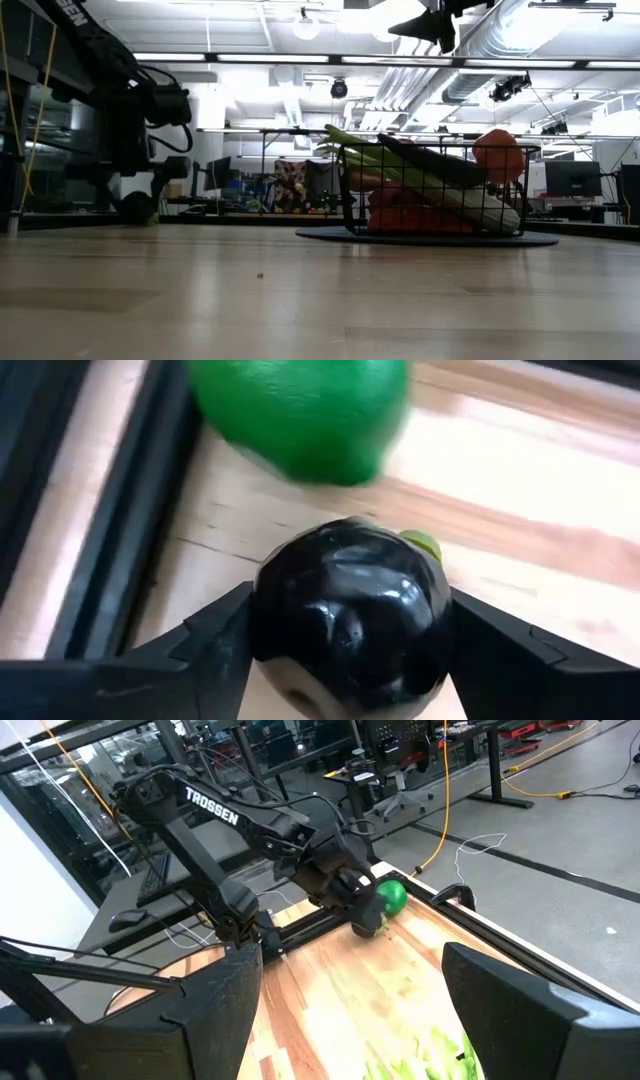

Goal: Build produce basket
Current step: Put the mangosteen into the black wire basket

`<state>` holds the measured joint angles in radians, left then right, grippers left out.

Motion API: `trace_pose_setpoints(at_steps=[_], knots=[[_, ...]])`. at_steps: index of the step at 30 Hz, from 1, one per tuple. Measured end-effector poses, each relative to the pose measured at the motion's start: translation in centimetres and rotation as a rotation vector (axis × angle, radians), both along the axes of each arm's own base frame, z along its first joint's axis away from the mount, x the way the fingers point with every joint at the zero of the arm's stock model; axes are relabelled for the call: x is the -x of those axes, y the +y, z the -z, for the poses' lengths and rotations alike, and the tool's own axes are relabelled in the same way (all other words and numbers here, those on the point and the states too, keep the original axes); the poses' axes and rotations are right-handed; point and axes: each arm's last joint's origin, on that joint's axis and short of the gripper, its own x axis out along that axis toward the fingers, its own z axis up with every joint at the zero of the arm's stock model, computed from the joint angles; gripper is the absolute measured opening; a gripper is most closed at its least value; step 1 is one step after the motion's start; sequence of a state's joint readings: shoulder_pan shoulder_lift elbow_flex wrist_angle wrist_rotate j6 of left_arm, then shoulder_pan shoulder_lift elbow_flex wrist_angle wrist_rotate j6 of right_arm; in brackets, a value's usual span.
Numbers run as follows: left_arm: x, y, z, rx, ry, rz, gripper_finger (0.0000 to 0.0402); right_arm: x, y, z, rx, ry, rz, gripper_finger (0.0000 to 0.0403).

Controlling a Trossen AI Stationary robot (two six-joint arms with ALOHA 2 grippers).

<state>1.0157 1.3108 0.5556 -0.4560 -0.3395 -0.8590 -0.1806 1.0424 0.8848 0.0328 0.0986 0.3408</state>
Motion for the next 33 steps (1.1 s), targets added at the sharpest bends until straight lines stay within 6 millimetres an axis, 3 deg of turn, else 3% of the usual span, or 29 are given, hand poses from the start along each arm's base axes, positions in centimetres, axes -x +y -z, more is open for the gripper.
trace_pose_setpoints(at_steps=[7,13,25,29,33], knots=[[-1.0,-1.6,-2.3,-0.065,-0.085,0.138,0.0261,0.0,0.0,0.0,0.0,0.0,0.0,0.03],[-3.2,-4.7,-5.3,-0.213,-0.229,0.34,0.026,0.0,0.0,0.0,0.0,0.0,0.0,0.03],[-8.7,-11.5,-13.0,-0.741,-0.785,0.809,0.0259,0.0,0.0,0.0,0.0,0.0,0.0,0.03],[-9.4,-13.4,-15.2,-0.899,-0.793,1.036,0.0259,0.0,0.0,0.0,0.003,0.001,-0.001,0.03],[-9.6,-14.3,-16.9,-0.998,-0.737,1.146,0.026,0.0,0.0,0.0,0.005,0.001,-0.008,0.03]])
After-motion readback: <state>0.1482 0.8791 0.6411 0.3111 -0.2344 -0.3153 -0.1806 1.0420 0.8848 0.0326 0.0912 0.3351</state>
